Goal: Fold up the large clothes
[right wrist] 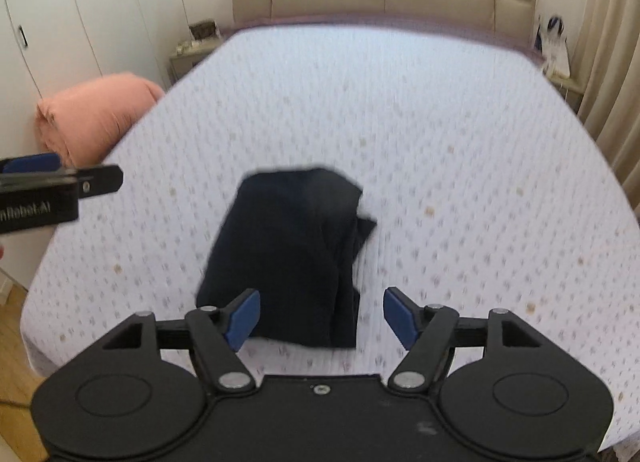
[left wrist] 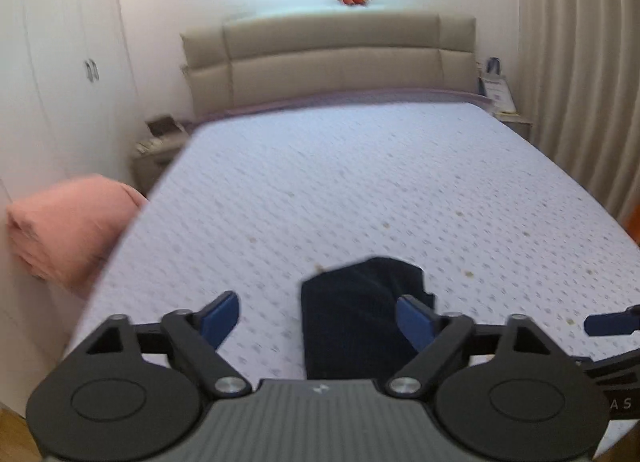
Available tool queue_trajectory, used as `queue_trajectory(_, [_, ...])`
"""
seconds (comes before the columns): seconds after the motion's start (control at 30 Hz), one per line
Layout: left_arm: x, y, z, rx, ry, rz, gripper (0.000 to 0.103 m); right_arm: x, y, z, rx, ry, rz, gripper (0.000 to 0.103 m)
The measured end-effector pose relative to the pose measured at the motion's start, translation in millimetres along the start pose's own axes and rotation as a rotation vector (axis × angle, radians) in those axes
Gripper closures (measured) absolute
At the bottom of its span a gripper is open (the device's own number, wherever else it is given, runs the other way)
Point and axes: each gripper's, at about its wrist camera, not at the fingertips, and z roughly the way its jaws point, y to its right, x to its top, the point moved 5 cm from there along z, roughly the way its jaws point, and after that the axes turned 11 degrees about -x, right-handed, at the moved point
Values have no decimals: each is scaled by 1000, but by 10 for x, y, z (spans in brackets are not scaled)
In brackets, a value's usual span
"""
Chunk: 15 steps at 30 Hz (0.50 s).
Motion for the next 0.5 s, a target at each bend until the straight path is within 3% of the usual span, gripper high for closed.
queue_trajectory(0.07, [105,38,-159,28,6,4,0,73,1,-95,-7,17,31,20])
queue_trajectory(0.27, [203,-21,-379,131,-10,-9,0,241,-138,-190,-43,16,42,18])
queue_trajectory(0.5, [194,-280,-229,74,-83,-75,1,339,-317,-82,-54,-34,32,18])
